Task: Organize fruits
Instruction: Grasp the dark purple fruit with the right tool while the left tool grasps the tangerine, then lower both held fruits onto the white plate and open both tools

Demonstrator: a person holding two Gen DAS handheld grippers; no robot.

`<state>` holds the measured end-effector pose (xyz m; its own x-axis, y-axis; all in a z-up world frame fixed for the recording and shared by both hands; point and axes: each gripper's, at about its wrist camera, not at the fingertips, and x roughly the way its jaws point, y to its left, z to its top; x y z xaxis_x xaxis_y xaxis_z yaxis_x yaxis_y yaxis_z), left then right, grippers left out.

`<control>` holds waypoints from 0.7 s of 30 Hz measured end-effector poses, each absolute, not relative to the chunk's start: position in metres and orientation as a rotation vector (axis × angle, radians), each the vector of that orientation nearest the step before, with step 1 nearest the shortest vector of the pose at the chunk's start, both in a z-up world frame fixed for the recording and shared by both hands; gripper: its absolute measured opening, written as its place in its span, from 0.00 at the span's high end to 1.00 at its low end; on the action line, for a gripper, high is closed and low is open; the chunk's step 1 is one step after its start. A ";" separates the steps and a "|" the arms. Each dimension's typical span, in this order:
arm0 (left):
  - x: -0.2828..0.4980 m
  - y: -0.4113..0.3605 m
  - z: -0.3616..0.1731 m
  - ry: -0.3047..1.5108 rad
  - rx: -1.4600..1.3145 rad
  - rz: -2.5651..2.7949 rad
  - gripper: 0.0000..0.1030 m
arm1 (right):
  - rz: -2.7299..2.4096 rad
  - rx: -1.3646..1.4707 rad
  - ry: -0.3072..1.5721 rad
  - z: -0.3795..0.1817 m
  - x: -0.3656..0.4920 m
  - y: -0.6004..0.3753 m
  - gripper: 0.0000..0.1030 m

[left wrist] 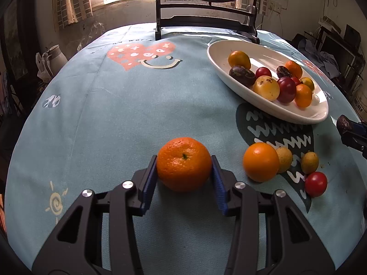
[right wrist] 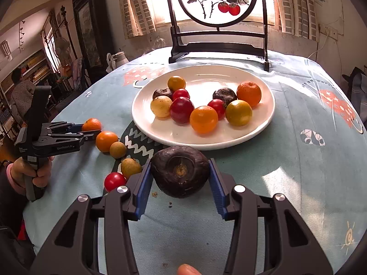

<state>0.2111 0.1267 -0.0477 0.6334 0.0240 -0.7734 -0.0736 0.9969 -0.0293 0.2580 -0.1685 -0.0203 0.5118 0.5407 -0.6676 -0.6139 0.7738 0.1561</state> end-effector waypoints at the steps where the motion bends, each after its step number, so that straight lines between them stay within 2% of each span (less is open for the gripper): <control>1: 0.210 0.127 -0.047 0.879 -0.063 0.058 0.57 | 0.698 -0.099 0.757 -0.018 0.258 -0.170 0.54; 10: 0.199 0.108 -0.008 0.740 -0.094 -0.075 0.57 | 0.670 -0.041 0.629 -0.001 0.259 -0.184 0.54; 17: 0.267 0.062 0.023 0.711 -0.055 -0.164 0.57 | 0.595 0.039 0.555 0.017 0.307 -0.168 0.54; 21: 0.317 0.042 0.020 0.732 -0.029 -0.149 0.57 | 0.575 0.050 0.614 0.007 0.349 -0.149 0.54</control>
